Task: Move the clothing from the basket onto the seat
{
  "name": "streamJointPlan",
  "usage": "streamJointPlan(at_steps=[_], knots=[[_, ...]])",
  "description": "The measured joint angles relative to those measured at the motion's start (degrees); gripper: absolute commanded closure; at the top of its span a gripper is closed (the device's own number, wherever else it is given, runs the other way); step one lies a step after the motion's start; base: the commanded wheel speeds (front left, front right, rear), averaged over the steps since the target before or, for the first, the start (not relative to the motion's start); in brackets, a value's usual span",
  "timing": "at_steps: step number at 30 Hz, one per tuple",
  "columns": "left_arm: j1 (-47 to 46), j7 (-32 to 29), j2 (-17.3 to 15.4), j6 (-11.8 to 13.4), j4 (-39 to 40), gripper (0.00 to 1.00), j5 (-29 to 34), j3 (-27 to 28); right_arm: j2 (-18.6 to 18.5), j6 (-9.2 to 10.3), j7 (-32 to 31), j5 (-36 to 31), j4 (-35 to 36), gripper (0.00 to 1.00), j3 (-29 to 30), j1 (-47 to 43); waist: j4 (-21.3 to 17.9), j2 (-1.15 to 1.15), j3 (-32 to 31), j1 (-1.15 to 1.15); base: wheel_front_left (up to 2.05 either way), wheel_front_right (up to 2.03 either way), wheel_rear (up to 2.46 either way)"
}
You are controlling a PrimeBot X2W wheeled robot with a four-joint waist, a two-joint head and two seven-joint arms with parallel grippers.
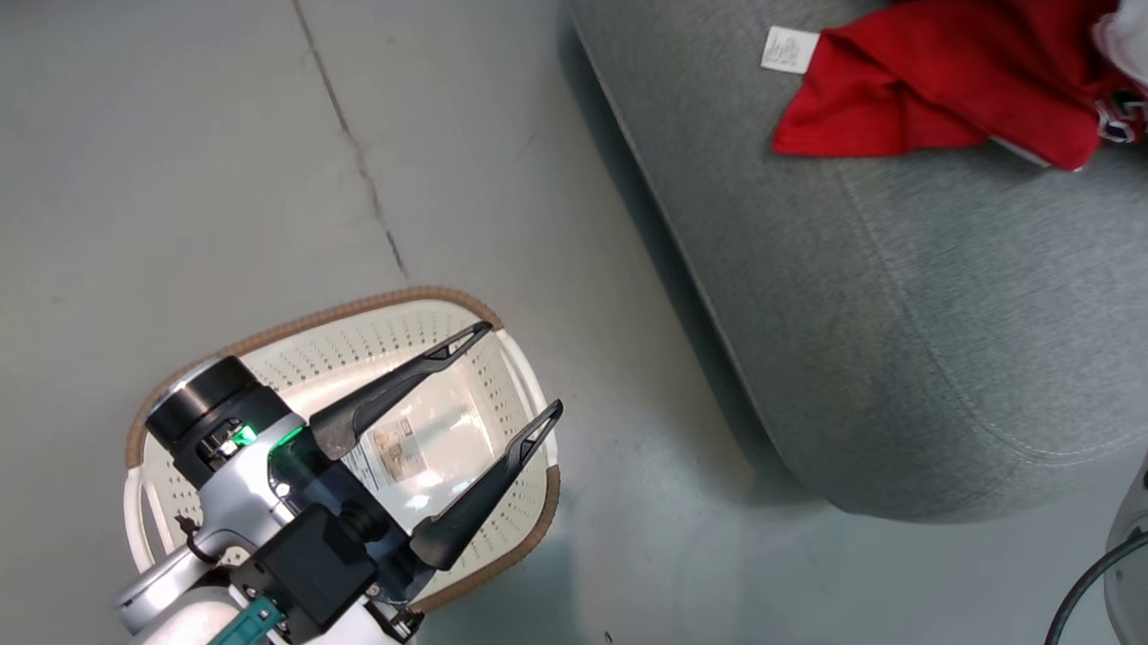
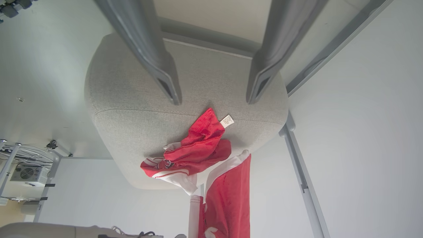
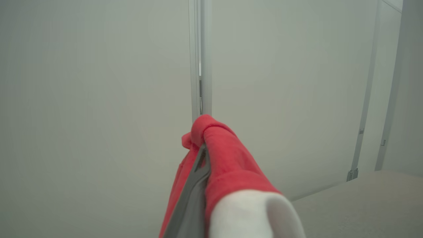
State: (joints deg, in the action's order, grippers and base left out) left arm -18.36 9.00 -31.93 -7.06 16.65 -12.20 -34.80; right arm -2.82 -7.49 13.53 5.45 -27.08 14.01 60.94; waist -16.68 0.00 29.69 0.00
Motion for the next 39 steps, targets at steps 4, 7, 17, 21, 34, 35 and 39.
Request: streamJointPlan(at_steps=[4, 7, 17, 21, 34, 35, 39], knots=[[-1.2, 0.2, -1.8, 0.0, 1.3, 0.00, -0.1, 0.3, -0.2, 0.00, -1.0, -3.2, -3.9, 1.00, 6.7, 0.6, 1.1, 0.00, 3.7, 0.00, 0.00, 0.00, 0.00], [-2.1, 0.4, -3.4, 0.0, 2.0, 0.00, -0.3, 0.5, -0.2, 0.00, -1.1, -5.0, -8.2, 1.00, 11.9, -0.9, 1.9, 0.00, 7.0, 0.00, 0.00, 0.00, 0.00], [-2.2, 0.6, -5.3, 0.0, 2.2, 0.00, -0.5, 1.0, 0.2, 0.00, 0.8, -3.6, -17.0, 0.89, 13.9, -2.4, 1.6, 0.00, 10.5, 0.00, 0.00, 0.00, 0.00], [-2.3, 0.9, -5.1, 0.0, 1.6, 0.00, -1.0, 0.5, 0.2, 0.00, 1.2, -3.4, -18.3, 0.00, 13.6, -2.9, 1.4, 0.00, 9.2, 0.00, 0.00, 0.00, 0.00], [-0.4, 4.0, 0.0, 3.8, -5.1, 0.00, -5.2, 1.9, 0.1, 0.00, 1.5, -2.7, -13.2, 0.00, 8.0, -15.6, 3.2, 0.00, 0.8, 0.00, 0.00, 0.00, 0.00], [-0.1, 4.2, 0.5, 4.3, -5.8, 0.00, -5.8, 2.4, 0.1, 0.00, 1.5, -2.4, -12.2, 0.00, 7.2, -16.7, 3.6, 0.00, 0.0, 0.00, 0.00, 0.00, 0.00], [1.4, 5.2, 2.6, 6.0, -8.6, 0.00, -7.9, 3.9, 0.2, 0.00, 1.5, -2.1, -7.7, 0.00, 4.7, -22.2, 5.6, 0.00, -3.3, 0.00, 0.00, 0.00, 0.00]])
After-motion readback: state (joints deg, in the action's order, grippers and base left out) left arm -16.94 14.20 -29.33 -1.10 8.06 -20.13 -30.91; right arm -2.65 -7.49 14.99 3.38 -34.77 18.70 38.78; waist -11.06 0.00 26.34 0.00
